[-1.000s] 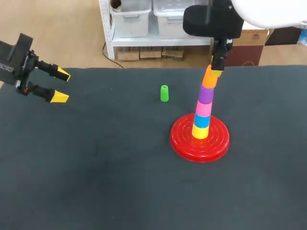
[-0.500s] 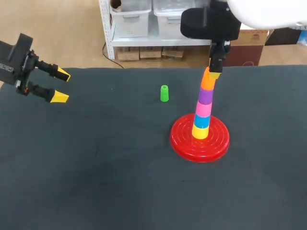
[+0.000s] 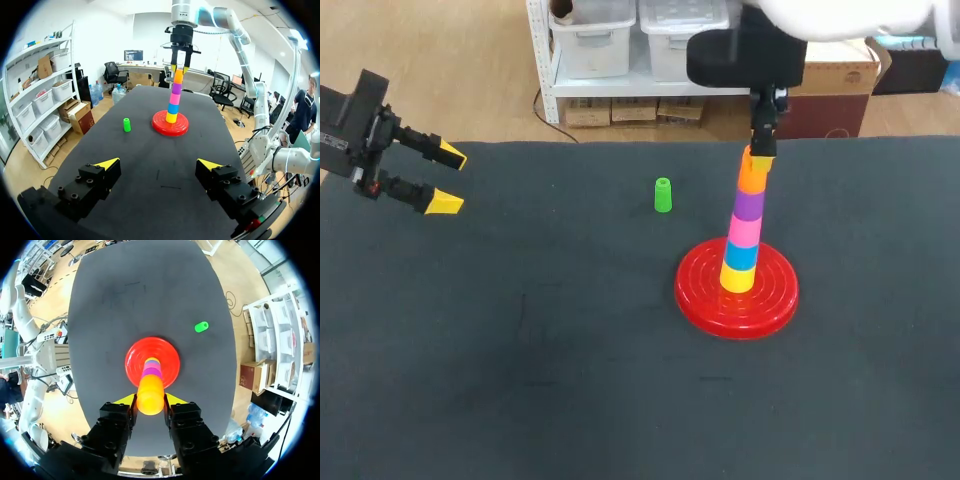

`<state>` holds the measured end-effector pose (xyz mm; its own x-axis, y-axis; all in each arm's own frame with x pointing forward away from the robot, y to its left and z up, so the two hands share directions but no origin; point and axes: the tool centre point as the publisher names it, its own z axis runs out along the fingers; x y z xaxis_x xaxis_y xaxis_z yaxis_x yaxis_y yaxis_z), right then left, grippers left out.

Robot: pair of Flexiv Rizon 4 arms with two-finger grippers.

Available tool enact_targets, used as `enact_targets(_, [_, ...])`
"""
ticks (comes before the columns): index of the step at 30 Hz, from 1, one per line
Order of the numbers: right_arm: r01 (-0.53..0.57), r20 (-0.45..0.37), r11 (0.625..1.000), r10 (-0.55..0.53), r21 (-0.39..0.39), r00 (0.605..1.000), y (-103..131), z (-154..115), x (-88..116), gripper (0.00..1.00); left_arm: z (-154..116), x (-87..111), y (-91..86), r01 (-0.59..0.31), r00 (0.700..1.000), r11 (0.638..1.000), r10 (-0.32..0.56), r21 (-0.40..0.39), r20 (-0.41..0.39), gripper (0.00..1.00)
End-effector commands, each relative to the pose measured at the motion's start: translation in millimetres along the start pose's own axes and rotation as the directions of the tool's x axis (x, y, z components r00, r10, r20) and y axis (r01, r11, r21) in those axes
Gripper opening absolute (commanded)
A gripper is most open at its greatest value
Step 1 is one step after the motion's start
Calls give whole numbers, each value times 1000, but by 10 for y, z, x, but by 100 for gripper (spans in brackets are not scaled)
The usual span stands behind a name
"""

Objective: Pick up and stack the cylinders on the red base in this order: pink,purple,orange,green

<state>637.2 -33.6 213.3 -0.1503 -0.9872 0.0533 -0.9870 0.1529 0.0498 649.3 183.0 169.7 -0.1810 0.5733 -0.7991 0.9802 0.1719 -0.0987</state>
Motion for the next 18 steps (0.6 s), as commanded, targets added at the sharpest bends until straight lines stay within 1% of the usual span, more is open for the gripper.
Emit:
enact_targets(1, [12,-19,1000,-13,-15,1000,-12,280,-2,41,2,10,-2,-2,1000,1000,2,-2,2,100])
enact_targets(2, [8,-20,1000,-8,-15,1000,-3,271,16,100,2,10,-2,-2,1000,1000,2,-2,2,100])
enact_targets(7, [8,-7,1000,-8,-17,1000,55,188,58,100,2,10,-2,-2,1000,1000,2,-2,2,100])
enact_targets(11, [14,14,1000,-14,-4,1000,81,75,49,100,2,10,-2,-2,1000,1000,2,-2,2,100])
enact_targets(16, [34,64,999,-36,33,997,16,-137,-59,100,2,10,-2,-2,1000,1000,2,-2,2,100])
enact_targets(18, [46,77,998,-50,48,996,-67,-197,-147,100,2,10,-2,-2,1000,1000,2,-2,2,100])
